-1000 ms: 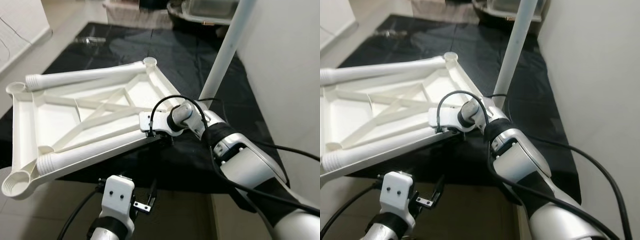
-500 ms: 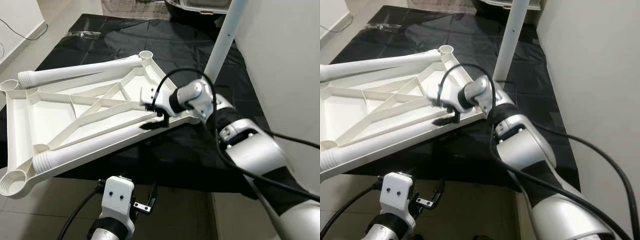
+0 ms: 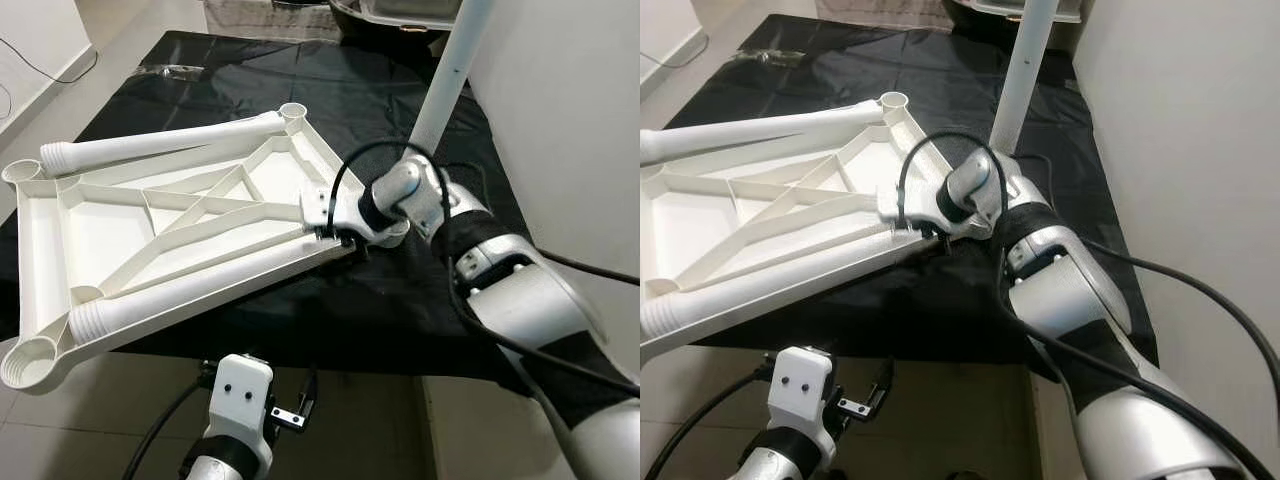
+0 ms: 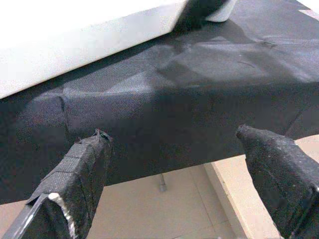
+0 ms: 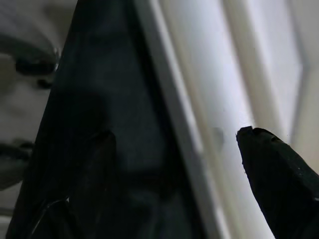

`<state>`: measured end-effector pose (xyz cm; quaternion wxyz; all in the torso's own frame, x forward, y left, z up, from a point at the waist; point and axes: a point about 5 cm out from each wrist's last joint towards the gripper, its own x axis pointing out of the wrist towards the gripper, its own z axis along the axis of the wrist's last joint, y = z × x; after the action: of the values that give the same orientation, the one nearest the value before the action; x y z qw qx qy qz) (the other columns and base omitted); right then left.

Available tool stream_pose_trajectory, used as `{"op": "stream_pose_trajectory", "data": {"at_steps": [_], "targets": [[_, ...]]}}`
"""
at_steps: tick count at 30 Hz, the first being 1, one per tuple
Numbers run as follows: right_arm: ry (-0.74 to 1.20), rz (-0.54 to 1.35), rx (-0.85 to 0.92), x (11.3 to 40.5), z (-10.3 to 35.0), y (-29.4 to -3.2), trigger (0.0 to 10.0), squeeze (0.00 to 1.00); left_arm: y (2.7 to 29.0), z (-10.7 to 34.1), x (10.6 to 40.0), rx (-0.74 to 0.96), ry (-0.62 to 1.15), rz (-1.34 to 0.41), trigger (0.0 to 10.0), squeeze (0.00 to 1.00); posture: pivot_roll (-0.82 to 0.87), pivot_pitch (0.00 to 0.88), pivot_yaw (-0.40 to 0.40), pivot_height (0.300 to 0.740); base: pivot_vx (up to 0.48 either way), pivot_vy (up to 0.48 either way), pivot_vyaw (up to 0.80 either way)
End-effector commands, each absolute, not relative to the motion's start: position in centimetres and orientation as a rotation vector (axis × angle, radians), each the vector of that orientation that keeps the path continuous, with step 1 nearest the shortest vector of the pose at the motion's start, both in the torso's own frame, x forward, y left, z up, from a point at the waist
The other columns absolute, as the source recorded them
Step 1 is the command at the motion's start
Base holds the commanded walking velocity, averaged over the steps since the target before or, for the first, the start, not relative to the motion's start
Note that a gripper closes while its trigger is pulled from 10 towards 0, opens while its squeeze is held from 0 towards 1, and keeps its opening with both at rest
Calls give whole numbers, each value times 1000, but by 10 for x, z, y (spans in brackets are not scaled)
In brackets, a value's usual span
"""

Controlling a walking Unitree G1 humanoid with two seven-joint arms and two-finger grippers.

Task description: Building children table

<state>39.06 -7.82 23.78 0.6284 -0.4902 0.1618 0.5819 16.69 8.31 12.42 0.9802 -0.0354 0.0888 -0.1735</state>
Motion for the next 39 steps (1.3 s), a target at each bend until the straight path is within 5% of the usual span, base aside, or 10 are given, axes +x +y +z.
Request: {"op": "stream_pose_trajectory", "data": {"at_steps": [1, 18, 19, 23, 26, 27, 31, 32, 36, 39], "targets": [[376, 1328, -1166, 391, 235, -78, 10000, 0, 78, 118, 164, -93, 208, -367, 10000, 0, 53, 145, -78, 740, 0, 0, 0], [387, 1368, -1334, 384, 216, -53, 10000, 0, 74, 120, 163, -101, 204, -377, 10000, 0, 40, 169, -92, 740, 0, 0, 0], [382, 1374, -1354, 384, 215, -51, 2863, 0, 73, 120, 162, -102, 204, -376, 10000, 0, 40, 172, -95, 740, 0, 0, 0], [372, 1376, -1369, 383, 215, -46, 2196, 0, 72, 120, 162, -104, 203, -376, 10000, 0, 40, 175, -97, 740, 0, 0, 0], [372, 1376, -1369, 383, 215, -46, 2196, 0, 72, 120, 162, -104, 203, -376, 10000, 0, 40, 175, -97, 740, 0, 0, 0], [363, 1363, -1379, 383, 215, -43, 10000, 0, 72, 121, 162, -107, 204, -376, 10000, 0, 35, 179, -101, 740, 0, 0, 0], [345, 1346, -1415, 383, 215, -35, 10000, 0, 71, 121, 162, -111, 204, -377, 10000, 0, 31, 181, -103, 740, 0, 0, 0], [343, 1347, -1429, 382, 215, -32, 5725, 0, 70, 121, 162, -111, 204, -378, 10000, 0, 27, 183, -105, 740, 0, 0, 0], [324, 1344, -1443, 381, 215, -24, 10000, 0, 69, 121, 162, -112, 203, -380, 10000, 0, 26, 185, -105, 740, 0, 0, 0], [304, 1337, -1463, 379, 216, -16, 10000, 0, 69, 121, 162, -112, 202, -380, 10000, 0, 26, 185, -105, 740, 0, 0, 0]]}}
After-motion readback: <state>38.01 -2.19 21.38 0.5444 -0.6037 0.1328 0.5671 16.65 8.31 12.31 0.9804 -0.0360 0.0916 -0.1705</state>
